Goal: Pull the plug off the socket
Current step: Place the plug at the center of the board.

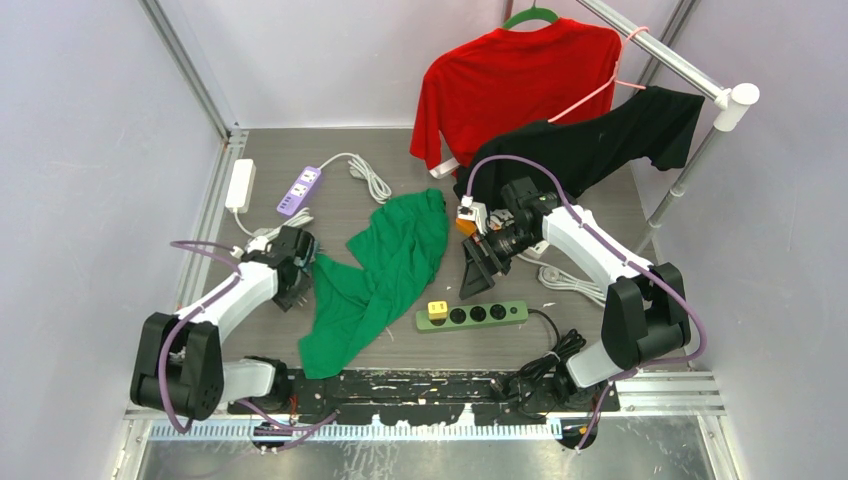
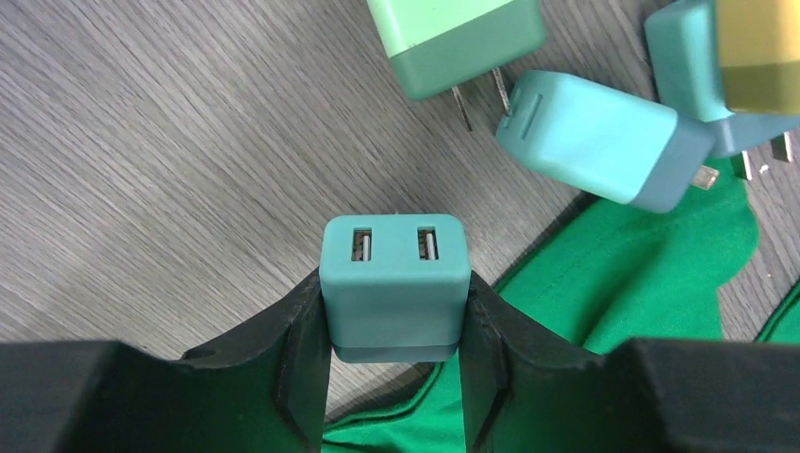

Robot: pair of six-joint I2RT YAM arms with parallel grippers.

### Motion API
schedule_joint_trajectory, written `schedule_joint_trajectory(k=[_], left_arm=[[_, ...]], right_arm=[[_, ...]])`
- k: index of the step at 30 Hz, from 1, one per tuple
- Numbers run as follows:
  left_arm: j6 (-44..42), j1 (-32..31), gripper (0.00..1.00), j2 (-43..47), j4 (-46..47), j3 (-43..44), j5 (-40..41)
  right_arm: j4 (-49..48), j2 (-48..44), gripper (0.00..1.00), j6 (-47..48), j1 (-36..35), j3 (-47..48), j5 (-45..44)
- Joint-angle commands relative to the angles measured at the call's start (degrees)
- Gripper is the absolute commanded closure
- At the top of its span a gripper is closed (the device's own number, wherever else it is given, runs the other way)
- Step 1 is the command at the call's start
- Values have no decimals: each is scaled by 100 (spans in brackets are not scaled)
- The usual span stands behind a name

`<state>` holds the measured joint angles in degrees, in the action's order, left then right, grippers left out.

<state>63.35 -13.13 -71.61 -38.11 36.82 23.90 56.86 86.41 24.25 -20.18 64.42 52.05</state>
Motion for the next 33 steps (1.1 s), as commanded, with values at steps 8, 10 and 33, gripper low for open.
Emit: schedule_joint_trajectory(k=[8, 10, 33], left_arm=[[-287, 421, 84, -501, 245, 133, -401], [-309, 449, 78, -524, 264, 133, -441], [-410, 513, 28, 158, -49, 194, -731]], right_arm=[[-17, -32, 1, -11, -16, 78, -17], [-17, -28, 1, -17, -14, 79, -18], [0, -44, 0, -6, -17, 80, -46]])
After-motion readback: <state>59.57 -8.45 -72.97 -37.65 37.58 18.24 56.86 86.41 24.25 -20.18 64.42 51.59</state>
